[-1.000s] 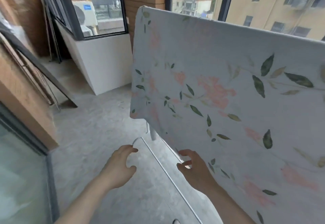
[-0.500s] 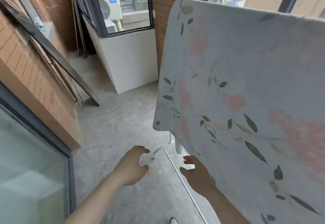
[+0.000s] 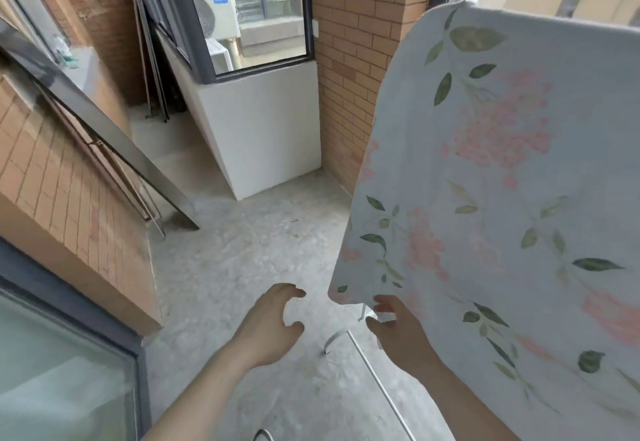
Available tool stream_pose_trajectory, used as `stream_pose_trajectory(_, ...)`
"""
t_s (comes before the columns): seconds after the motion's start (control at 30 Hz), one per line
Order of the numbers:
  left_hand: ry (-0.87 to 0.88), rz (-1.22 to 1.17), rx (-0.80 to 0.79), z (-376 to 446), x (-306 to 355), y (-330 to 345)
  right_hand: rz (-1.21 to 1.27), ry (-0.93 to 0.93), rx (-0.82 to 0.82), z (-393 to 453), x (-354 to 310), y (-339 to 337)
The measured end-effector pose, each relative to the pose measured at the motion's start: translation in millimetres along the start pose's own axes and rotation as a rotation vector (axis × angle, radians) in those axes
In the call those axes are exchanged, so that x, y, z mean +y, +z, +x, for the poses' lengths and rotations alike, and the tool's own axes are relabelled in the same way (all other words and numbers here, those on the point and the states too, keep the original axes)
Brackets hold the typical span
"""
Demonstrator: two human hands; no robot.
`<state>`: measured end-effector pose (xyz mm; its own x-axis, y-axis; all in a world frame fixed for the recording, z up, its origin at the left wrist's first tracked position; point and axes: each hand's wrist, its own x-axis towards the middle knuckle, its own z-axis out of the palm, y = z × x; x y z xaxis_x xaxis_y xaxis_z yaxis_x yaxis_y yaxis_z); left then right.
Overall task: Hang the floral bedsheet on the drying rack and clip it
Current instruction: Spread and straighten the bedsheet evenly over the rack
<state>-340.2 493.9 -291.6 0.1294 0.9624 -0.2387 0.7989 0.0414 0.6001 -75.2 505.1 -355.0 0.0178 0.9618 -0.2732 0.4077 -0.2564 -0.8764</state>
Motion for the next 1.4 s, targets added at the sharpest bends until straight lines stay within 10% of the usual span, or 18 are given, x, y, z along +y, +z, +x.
stream_pose_trajectory(0.5,0.396,0.018,-0.169,215,-16,-155,0.164,-0.034,0.487,93,-142,52)
stream_pose_trajectory(1.03,0.692,-0.030,-0.193,390,75,-182,0.125,-0.175,0.730,184,-224,-6)
stream_pose_trajectory(1.4,0.922,-0.103,-0.373,473,166,-175,-0.190,-0.292,1.252,153,-315,-54)
